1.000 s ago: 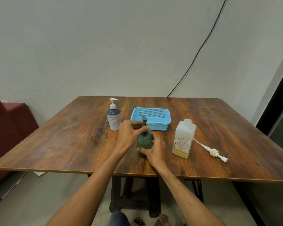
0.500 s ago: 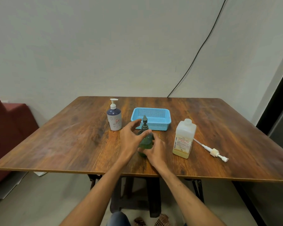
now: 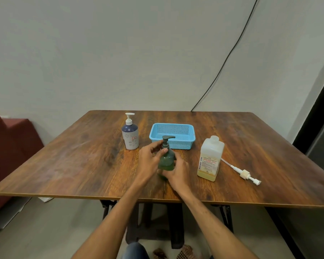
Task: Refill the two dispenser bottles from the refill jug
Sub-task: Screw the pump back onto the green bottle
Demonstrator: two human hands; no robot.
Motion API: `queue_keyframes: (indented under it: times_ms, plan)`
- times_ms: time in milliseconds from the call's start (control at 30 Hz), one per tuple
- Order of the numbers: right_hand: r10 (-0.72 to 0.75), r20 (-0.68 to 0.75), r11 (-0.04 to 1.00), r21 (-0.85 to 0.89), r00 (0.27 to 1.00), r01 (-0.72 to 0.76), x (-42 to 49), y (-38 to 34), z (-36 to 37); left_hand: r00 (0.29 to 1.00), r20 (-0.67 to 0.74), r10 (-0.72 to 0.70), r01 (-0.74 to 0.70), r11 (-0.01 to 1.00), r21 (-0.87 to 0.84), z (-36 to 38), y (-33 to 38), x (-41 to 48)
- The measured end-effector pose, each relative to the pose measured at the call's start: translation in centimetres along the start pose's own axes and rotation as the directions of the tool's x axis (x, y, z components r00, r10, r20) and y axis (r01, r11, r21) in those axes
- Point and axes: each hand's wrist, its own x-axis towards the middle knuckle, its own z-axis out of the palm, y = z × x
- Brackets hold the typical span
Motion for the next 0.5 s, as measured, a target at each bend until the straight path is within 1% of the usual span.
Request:
queue_keyframes:
  times_ms: [33, 100, 167, 200, 300, 333, 400, 500]
  plan:
    - [0.004, 0.0, 1.0, 0.003, 1.0, -0.004, 0.0, 0.0, 0.0, 0.998, 0.064, -0.006, 0.008, 1.0, -0.027, -0.5, 0.0, 0.2]
    - [0.011, 0.013, 1.0, 0.002, 1.0, -0.011, 0.1, 0.0, -0.1, 0.989, 0.147, -0.023, 0.034, 0.997, -0.07, -1.2, 0.0, 0.6]
    - [0.018, 0.023, 1.0, -0.006, 1.0, -0.017, 0.1, 0.1, -0.2, 0.986, 0.159, -0.042, 0.061, 0.991, -0.118, -1.2, 0.0, 0.6]
    - [0.019, 0.022, 1.0, -0.009, 1.0, -0.019, 0.2, 0.2, -0.2, 0.992, 0.119, -0.051, 0.067, 0.989, -0.129, -0.9, 0.1, 0.5]
    - [0.015, 0.003, 1.0, -0.024, 1.0, -0.015, 0.1, 0.1, 0.0, 0.991, -0.112, -0.073, 0.062, 0.993, -0.101, 0.5, 0.4, 0.1]
    - [0.017, 0.002, 1.0, -0.026, 1.0, -0.017, 0.1, 0.0, 0.0, 0.984, -0.164, -0.069, 0.055, 0.995, -0.089, 0.9, 0.5, 0.1]
    - [0.026, 0.011, 0.999, -0.021, 1.0, -0.026, 0.1, -0.1, -0.2, 0.98, -0.192, -0.051, 0.039, 0.997, -0.066, 1.2, 0.6, 0.2]
    - [0.022, 0.022, 1.0, -0.006, 1.0, -0.022, 0.0, -0.3, -0.2, 0.989, -0.135, -0.059, 0.047, 0.995, -0.088, 0.7, 0.8, 0.5]
